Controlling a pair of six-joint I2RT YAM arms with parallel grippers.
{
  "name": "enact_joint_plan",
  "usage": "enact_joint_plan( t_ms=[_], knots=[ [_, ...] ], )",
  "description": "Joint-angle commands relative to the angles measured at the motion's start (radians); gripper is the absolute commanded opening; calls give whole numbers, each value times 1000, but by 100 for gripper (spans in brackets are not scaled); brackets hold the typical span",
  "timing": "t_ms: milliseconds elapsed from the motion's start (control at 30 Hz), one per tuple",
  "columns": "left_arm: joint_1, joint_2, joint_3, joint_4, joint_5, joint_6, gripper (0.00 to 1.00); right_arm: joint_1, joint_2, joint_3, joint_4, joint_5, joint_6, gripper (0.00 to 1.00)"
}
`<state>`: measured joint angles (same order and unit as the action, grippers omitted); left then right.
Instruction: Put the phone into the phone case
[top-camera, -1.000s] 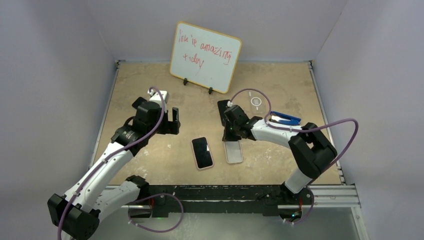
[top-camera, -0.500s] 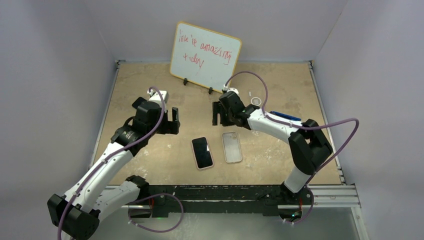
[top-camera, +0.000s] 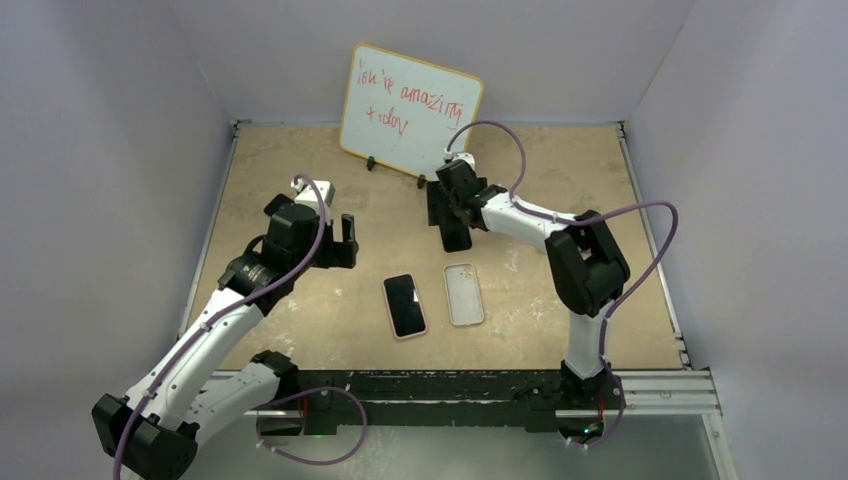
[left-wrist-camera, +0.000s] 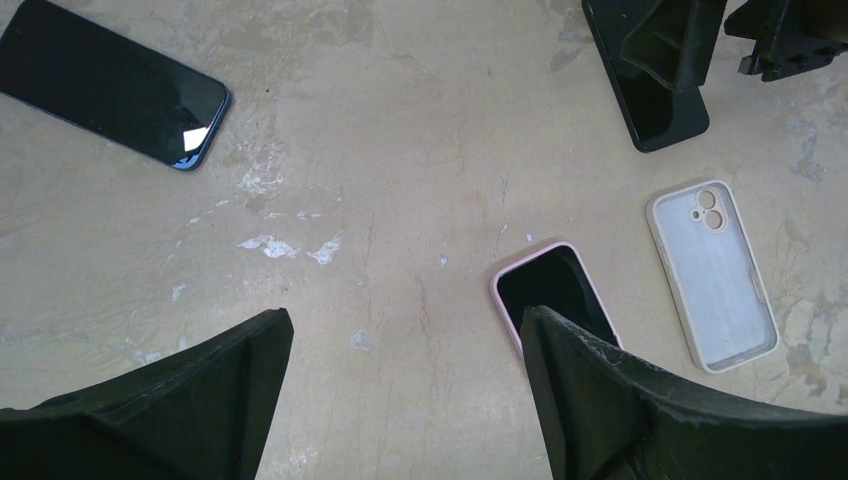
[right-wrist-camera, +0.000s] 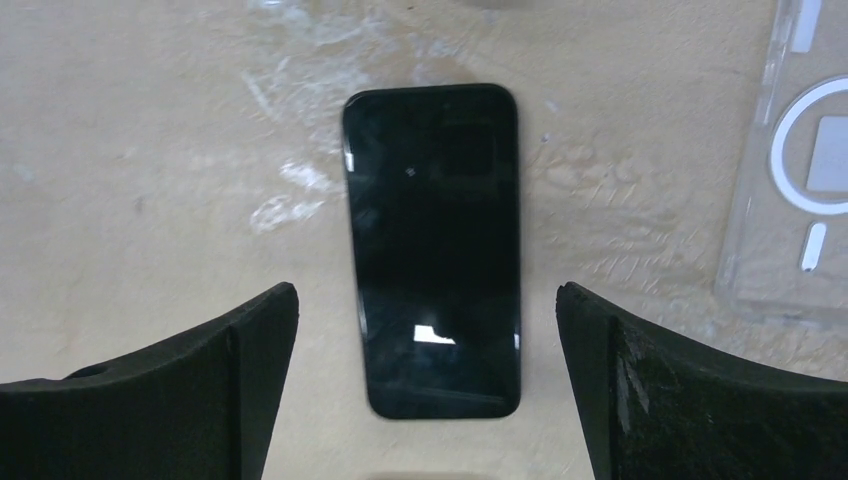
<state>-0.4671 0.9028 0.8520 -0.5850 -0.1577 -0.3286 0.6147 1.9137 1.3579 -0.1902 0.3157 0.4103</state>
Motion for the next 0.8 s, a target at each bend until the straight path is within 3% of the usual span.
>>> enact_joint_plan(
  t_ms=[0,367,767],
  knots=[
    [1,-17,-8,35,-11,14,88,-28,46,59,1,-19,-55,98],
    [1,-13,-8,37,-11,14,88,-33,170,94,8,-74,-51,95],
    [1,1,-5,38,-9,18,88,-32,200,95,-35,-11,-67,67]
  ],
)
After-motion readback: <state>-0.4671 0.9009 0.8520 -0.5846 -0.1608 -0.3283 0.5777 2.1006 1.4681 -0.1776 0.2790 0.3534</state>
